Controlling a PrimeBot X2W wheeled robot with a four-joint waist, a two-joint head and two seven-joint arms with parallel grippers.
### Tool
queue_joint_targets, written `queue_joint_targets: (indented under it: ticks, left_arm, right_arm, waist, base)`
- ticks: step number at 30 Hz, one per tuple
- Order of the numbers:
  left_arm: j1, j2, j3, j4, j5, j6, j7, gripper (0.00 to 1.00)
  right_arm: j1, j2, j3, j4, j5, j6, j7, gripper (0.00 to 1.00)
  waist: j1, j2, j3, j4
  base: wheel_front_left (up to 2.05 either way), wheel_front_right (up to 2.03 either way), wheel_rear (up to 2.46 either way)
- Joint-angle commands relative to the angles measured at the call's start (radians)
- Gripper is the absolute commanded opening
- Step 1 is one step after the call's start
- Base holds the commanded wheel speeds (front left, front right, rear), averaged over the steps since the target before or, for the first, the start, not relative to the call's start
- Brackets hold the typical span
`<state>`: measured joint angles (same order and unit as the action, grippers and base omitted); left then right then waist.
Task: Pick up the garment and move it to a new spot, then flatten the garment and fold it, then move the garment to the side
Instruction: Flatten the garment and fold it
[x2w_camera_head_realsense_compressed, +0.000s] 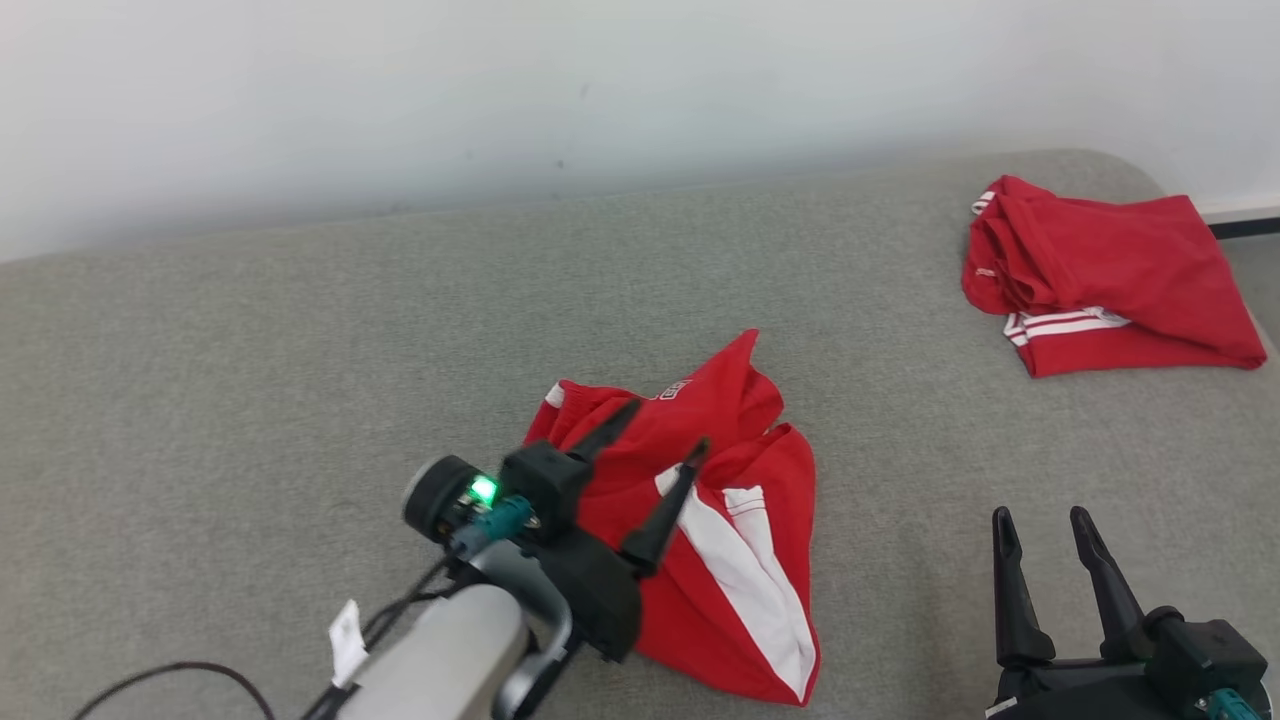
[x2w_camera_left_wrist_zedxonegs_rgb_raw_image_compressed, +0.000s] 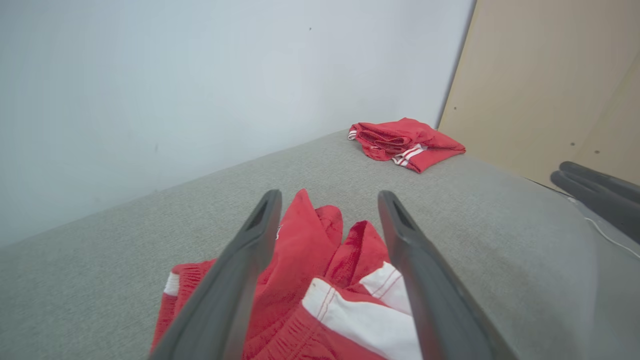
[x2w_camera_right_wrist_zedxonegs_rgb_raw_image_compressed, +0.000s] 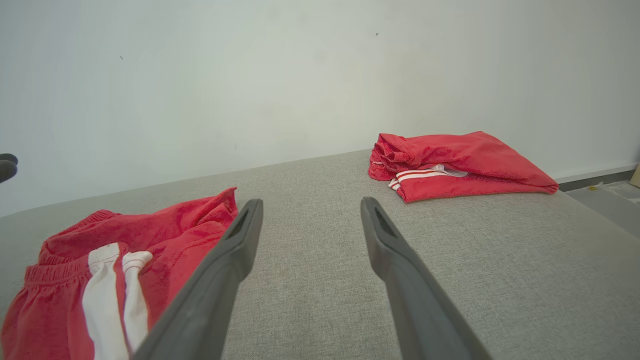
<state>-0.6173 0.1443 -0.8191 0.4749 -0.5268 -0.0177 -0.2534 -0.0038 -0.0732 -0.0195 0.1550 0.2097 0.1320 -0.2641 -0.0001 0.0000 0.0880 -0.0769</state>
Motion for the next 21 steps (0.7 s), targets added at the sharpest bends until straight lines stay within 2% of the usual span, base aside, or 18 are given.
queue_joint_targets:
  ticks: [1, 7, 16, 17, 18, 19, 21]
  left_arm:
    - [-0.017, 0.014, 0.008, 0.018, 0.002, -0.004, 0.005, 1.0]
    - [-0.049, 0.039, -0.006, 0.114, -0.008, -0.042, 0.047, 1.0]
    - [-0.058, 0.017, -0.047, 0.251, -0.041, -0.086, 0.084, 1.0]
    - [-0.062, 0.011, -0.05, 0.261, -0.044, -0.089, 0.082, 0.85]
    - [-0.065, 0.004, -0.056, 0.266, -0.049, -0.095, 0.078, 0.13]
    - [-0.066, -0.001, -0.06, 0.271, -0.053, -0.095, 0.074, 0.0]
    - [-0.073, -0.004, -0.067, 0.278, -0.05, -0.1, 0.059, 0.0]
  right_arm:
    - [-0.004, 0.0, -0.003, 0.0, 0.006, -0.002, 0.0, 1.0]
    - [-0.014, 0.005, -0.008, -0.001, 0.011, -0.002, 0.0, 1.0]
    - [-0.026, 0.009, -0.017, 0.001, 0.008, -0.002, 0.0, 1.0]
    - [-0.026, 0.01, -0.017, 0.001, 0.007, -0.002, 0.0, 1.0]
    - [-0.026, 0.01, -0.018, 0.0, 0.006, -0.002, 0.0, 1.0]
    - [-0.025, 0.01, -0.019, -0.001, 0.005, -0.002, 0.0, 1.0]
    - [-0.021, 0.01, -0.026, -0.003, 0.004, -0.002, 0.0, 1.0]
  waist:
    - [0.0001, 0.0, 0.01, -0.018]
    - [0.0001, 0.0, 0.045, -0.066]
    - [0.0001, 0.0, 0.063, -0.104]
    - [0.0001, 0.0, 0.062, -0.106]
    - [0.0001, 0.0, 0.061, -0.107]
    - [0.0001, 0.0, 0.06, -0.107]
    - [0.0001, 0.0, 0.056, -0.104]
  base:
    - [0.0, 0.0, 0.0]
    - [0.0, 0.0, 0.0]
    - [0.0, 0.0, 0.0]
    - [0.0, 0.0, 0.0]
    - [0.0, 0.0, 0.0]
    - [0.0, 0.0, 0.0]
    - [0.0, 0.0, 0.0]
